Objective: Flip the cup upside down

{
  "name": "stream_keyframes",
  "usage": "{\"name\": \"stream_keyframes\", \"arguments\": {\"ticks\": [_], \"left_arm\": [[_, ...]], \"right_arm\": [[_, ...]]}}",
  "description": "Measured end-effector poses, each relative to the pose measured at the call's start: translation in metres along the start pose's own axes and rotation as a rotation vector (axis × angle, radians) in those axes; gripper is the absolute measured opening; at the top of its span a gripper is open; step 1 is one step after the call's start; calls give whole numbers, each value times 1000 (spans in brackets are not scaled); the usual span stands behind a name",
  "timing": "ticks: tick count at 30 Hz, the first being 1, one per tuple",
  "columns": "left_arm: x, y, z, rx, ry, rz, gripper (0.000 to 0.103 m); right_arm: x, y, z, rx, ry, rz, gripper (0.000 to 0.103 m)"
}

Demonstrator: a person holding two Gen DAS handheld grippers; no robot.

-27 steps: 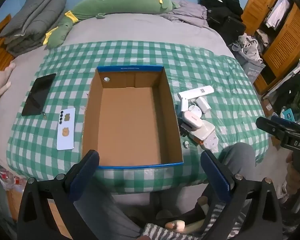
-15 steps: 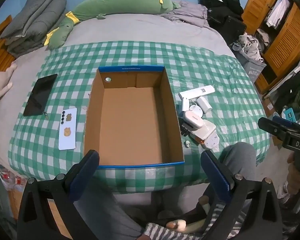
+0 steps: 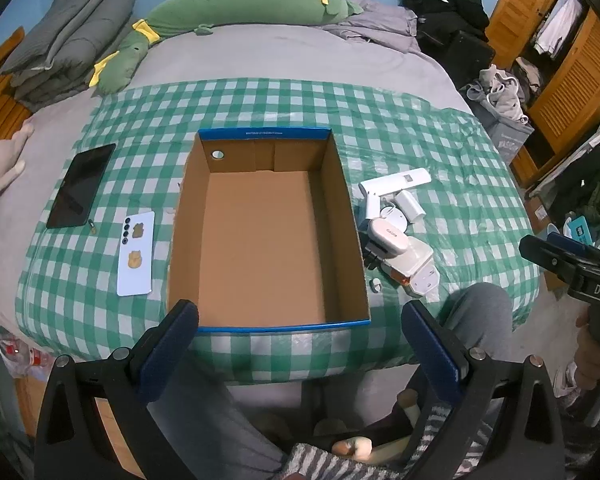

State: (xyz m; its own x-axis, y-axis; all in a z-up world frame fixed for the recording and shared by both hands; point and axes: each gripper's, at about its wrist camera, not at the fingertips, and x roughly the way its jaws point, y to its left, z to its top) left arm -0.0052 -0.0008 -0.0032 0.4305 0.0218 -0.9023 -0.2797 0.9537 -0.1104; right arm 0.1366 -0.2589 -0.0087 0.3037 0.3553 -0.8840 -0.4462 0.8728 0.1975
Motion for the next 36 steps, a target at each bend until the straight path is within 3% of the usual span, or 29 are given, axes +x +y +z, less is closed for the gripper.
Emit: {"name": "stream_keyframes", "arguments": {"ticks": [36], "left_arm": [[0, 6, 1, -11, 4, -4, 102]], "right_arm": [[-1, 4, -6, 0, 2, 0, 102]]}}
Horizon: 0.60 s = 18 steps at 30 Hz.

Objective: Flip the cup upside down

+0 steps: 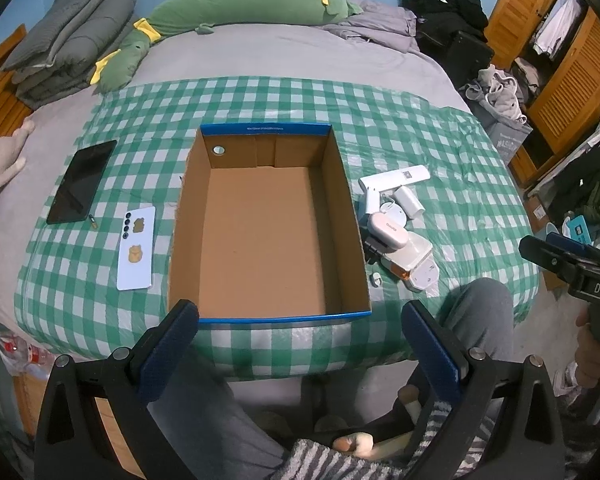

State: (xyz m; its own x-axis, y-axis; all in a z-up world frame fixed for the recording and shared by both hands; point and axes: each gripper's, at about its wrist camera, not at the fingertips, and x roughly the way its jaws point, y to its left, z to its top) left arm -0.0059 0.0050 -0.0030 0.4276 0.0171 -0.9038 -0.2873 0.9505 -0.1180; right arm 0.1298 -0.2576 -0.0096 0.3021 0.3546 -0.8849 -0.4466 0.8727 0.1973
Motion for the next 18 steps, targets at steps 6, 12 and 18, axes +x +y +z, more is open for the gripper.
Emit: {"name": "stream_keyframes", "arguments": {"ticks": [6, 12, 18], "left_arm": [[0, 1, 0, -1, -2, 0, 102], [0, 0, -1, -5, -2, 0, 102], [-3, -3, -5, 2, 7, -1, 102]], "right_arm": [[0, -2, -6, 15, 1, -2, 102], [1, -4, -3, 21, 10, -5, 102], [0, -2, -3, 20, 9, -8, 102]]}}
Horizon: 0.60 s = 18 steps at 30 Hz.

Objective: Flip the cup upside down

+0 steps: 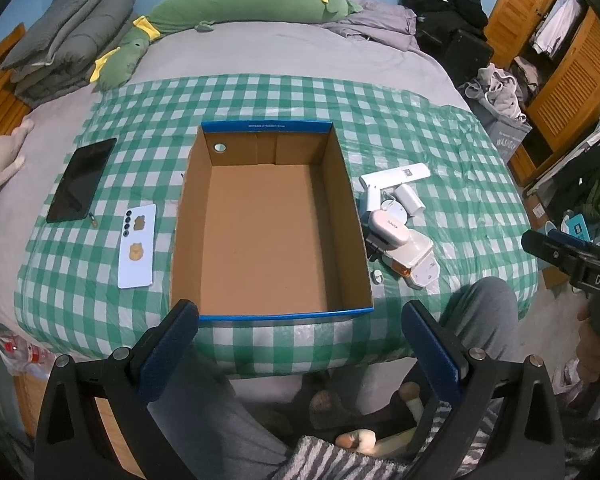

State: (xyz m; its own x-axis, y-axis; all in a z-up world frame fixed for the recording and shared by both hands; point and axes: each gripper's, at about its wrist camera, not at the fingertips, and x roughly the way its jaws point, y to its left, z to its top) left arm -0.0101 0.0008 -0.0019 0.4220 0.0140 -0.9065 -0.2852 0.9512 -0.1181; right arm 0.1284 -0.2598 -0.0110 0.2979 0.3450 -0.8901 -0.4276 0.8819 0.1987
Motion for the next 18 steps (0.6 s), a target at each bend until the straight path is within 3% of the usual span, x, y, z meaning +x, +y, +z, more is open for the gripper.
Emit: {"name": "stream_keyframes", "arguments": {"ticks": [14, 18], "left_arm": [[4, -1, 0, 8, 5, 2, 102], [13, 3, 3, 10, 17, 32, 102]], "right_arm": [[3, -4, 3, 3, 12, -9, 102], [9, -8, 3, 1, 19, -18, 102]]}}
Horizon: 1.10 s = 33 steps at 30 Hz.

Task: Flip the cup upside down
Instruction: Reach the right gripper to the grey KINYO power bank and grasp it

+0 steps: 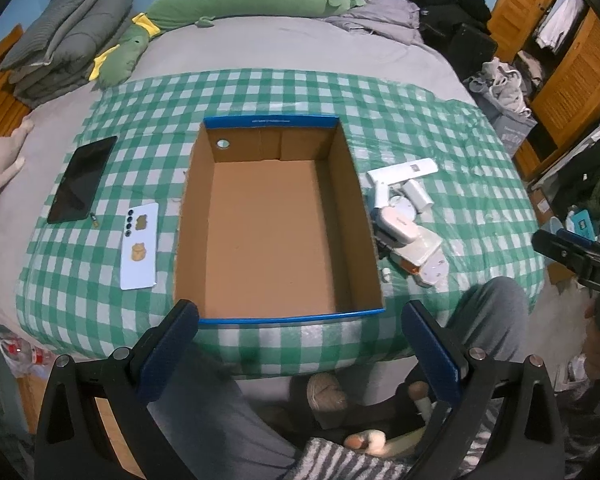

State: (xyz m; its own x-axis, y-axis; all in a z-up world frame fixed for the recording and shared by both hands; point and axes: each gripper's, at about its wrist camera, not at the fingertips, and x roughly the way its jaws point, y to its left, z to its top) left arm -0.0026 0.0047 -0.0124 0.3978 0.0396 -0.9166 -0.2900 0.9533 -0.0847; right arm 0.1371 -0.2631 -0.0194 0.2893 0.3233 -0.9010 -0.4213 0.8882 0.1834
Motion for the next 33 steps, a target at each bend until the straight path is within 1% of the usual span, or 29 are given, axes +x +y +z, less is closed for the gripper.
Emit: {"name": "stream_keyframes", "arguments": {"ticks": [4, 10, 14, 17, 21, 24, 27, 29, 31, 33], "left_arm": [[14, 13, 8, -14, 34, 38, 102], [35, 45, 18, -50, 74, 73, 102], [51, 68, 24, -76, 120, 70, 102], [58, 79, 27, -90, 137, 72, 99], [68, 91, 32, -97, 165, 76, 99], [78, 98, 34, -93, 193, 71, 99], [91, 106, 35, -101, 237, 63, 99], [100, 108, 35, -99, 266, 42, 99], [111, 112, 35, -108, 297, 20, 89], [121, 119, 35, -141, 331, 0, 69]], "right_arm": [[12, -3, 3, -22, 20, -6, 102], [33, -10, 11, -66, 61, 25, 102], [52, -8, 18, -101, 100, 53, 102], [67, -4, 23, -126, 131, 78, 102], [92, 3, 24, -153, 188, 100, 102], [108, 9, 25, -186, 220, 98, 102], [121, 18, 25, -238, 227, 80, 102], [130, 22, 26, -269, 232, 75, 102], [141, 24, 27, -287, 242, 52, 102], [150, 25, 27, -302, 248, 46, 102]]}}
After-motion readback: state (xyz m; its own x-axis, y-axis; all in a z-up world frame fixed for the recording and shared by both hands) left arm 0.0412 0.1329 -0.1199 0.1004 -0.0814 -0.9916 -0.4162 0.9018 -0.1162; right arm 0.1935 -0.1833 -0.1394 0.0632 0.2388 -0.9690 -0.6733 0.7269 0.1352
